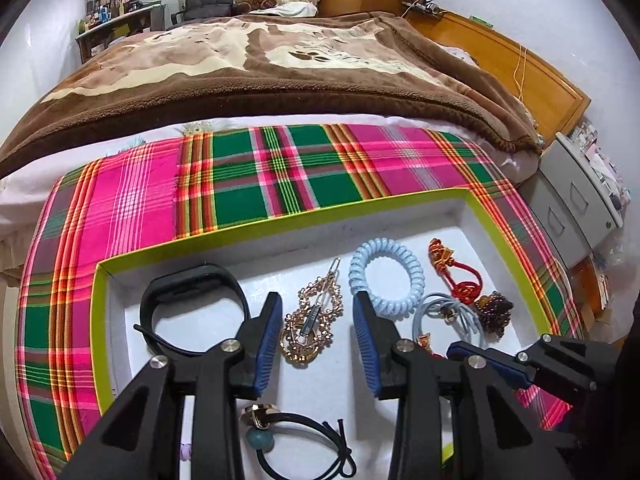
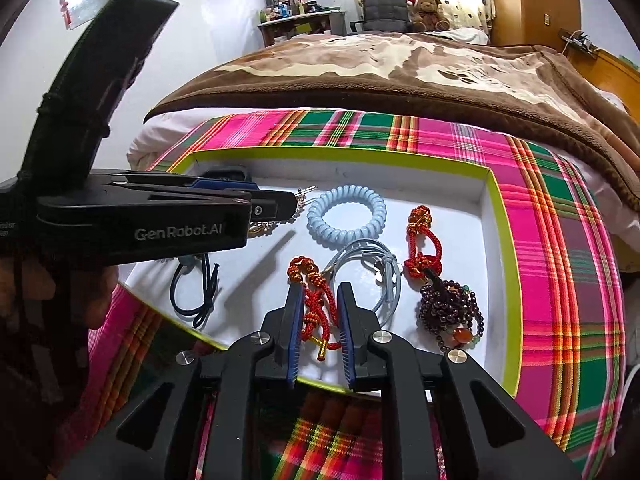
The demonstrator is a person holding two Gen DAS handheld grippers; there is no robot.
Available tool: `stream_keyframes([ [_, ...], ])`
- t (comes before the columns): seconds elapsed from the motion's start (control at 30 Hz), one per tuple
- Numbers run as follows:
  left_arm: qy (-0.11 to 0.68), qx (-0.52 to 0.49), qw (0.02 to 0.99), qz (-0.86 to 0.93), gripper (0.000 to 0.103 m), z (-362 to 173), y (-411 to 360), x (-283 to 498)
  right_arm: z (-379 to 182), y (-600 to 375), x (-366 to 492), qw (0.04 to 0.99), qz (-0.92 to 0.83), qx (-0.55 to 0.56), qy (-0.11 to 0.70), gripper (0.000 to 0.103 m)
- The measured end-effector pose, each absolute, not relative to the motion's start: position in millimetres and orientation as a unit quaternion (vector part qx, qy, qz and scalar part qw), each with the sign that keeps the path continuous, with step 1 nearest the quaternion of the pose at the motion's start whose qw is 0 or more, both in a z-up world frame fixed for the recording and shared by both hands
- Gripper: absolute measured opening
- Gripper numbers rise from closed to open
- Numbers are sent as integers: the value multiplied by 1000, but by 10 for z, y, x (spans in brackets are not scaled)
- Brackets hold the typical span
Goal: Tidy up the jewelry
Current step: 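Open both tools to release the tassel and hairpin into the box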
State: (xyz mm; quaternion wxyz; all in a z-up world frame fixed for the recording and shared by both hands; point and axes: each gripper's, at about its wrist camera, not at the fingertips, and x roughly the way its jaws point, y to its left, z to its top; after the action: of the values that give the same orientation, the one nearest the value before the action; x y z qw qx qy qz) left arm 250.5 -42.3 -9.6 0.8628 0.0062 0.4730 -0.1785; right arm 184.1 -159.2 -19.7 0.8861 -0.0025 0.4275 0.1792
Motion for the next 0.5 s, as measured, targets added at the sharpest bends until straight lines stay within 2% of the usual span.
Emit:
stream_keyframes([
  [0.1,469,4,865,-176,41,-49,-409,2482,-180,-1602,1832,888,176,-2,426,21],
  [0.23,464,7,869,-173,42,16,-407,2421,-145,-1630,1794,890,175,6,422,37],
  [0.5,441,-3,886,-146,47,209,-313,2146,32,-1656,1625,900,171,10,401,37],
])
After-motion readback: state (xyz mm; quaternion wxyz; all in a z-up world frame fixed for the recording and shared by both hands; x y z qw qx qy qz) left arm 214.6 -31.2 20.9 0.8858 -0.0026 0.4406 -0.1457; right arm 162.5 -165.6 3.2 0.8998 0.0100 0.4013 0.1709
